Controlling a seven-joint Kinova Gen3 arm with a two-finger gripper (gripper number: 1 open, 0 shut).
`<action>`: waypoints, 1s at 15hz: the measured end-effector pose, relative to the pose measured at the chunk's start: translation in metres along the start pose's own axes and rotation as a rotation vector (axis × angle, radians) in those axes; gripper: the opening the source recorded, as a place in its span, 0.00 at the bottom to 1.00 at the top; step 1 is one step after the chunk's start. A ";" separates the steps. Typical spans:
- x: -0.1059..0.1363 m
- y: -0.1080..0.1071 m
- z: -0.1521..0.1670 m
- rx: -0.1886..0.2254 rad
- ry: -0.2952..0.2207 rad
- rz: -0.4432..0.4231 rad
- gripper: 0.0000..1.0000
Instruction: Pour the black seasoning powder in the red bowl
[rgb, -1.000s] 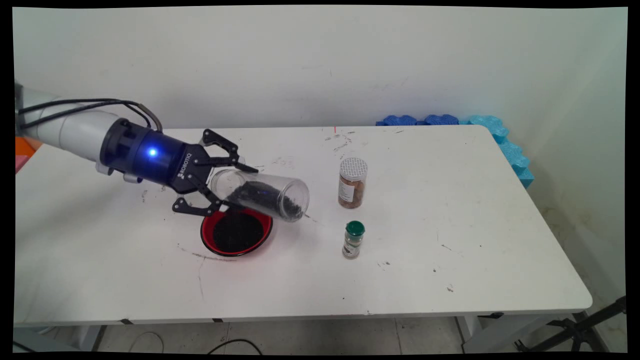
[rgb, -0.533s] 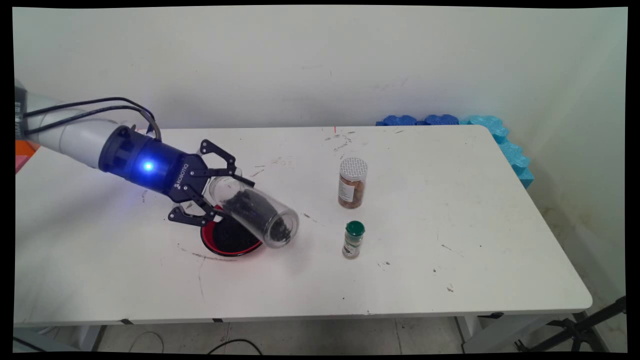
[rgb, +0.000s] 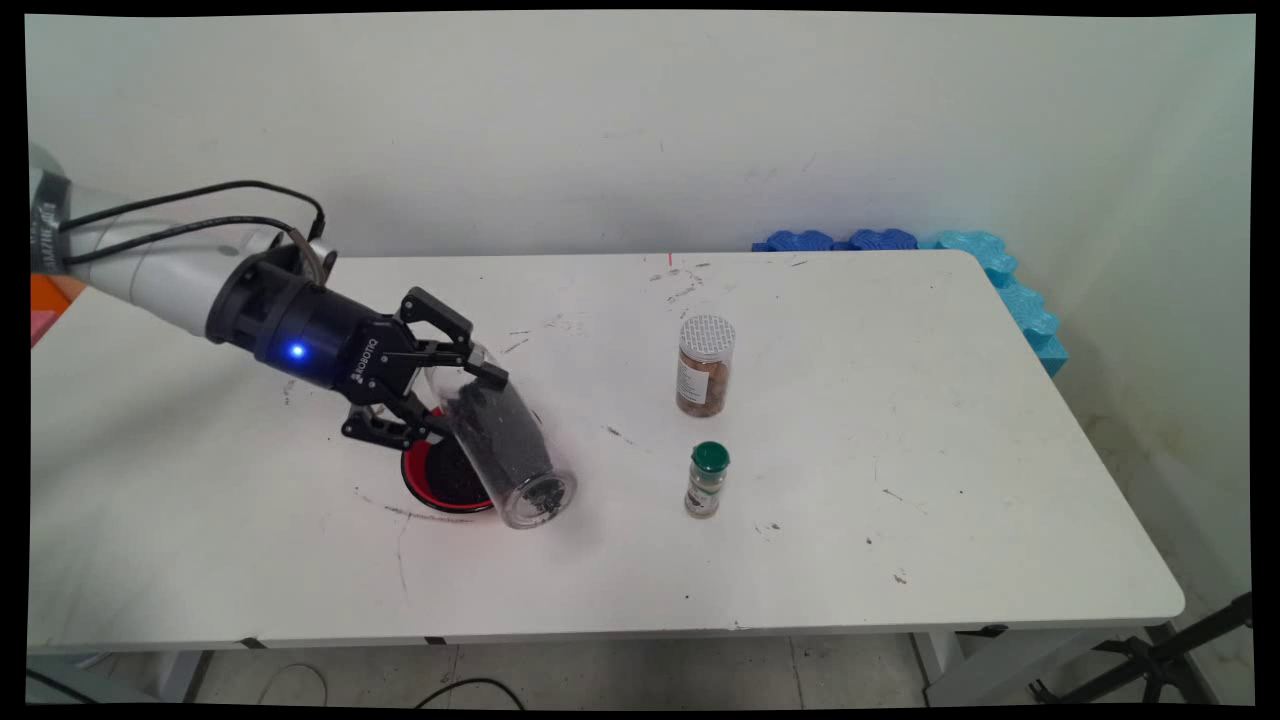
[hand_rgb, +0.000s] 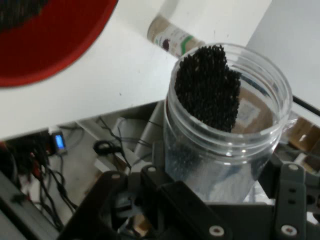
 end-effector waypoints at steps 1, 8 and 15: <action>0.002 0.002 0.000 0.003 0.005 0.047 0.00; 0.011 0.014 0.000 0.015 0.047 0.323 0.00; 0.015 0.029 -0.002 0.012 0.082 0.500 0.00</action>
